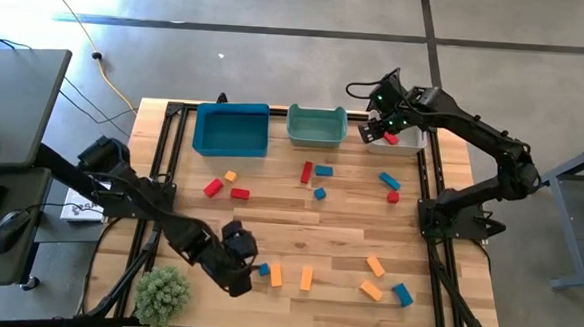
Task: Sort & place blocks by color
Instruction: Put the blue block into the blue bin
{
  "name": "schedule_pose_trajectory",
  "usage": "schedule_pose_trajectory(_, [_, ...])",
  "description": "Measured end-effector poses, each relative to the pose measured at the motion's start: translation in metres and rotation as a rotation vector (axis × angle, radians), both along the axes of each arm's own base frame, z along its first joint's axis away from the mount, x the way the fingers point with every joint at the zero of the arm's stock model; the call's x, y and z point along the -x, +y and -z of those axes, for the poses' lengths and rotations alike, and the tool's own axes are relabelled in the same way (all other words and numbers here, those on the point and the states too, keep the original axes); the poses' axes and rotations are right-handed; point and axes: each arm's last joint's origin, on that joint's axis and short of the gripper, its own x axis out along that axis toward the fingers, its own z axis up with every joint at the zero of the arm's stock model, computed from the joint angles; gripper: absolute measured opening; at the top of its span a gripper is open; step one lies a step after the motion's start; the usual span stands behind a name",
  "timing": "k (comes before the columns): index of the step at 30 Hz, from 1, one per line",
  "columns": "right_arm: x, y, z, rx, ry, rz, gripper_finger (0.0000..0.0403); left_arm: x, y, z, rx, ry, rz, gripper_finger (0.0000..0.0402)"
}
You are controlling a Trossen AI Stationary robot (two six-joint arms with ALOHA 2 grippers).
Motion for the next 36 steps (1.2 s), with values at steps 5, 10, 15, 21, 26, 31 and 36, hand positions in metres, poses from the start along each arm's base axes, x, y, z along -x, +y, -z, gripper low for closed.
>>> schedule_pose_trajectory(5, [-0.002,0.003,0.000,0.000,-0.001,-0.012,0.0200,-0.007,-0.005,0.009,-0.017,0.024,0.000,0.0172])
schedule_pose_trajectory(10, [-0.006,0.008,0.000,0.000,0.000,-0.037,0.0200,-0.013,-0.009,0.019,-0.031,0.049,0.002,0.0172])
schedule_pose_trajectory(15, [-0.008,0.011,0.000,0.012,0.003,-0.029,0.0200,-0.015,-0.010,0.025,-0.038,0.057,0.000,0.0172])
schedule_pose_trajectory(21, [-0.008,0.011,0.000,0.019,0.005,-0.021,0.0200,-0.016,-0.009,0.026,-0.058,0.050,-0.013,0.0172])
schedule_pose_trajectory(26, [-0.008,0.011,0.000,0.021,0.002,-0.021,0.0200,-0.018,-0.010,0.027,-0.057,0.036,-0.021,0.0172])
schedule_pose_trajectory(31, [-0.008,0.011,-0.001,0.023,-0.001,-0.021,0.0200,-0.023,-0.014,0.043,-0.029,0.058,-0.047,0.0172])
schedule_pose_trajectory(36, [-0.008,0.011,-0.001,0.023,-0.001,-0.021,0.0200,-0.024,-0.019,0.052,-0.035,0.065,-0.039,0.0172])
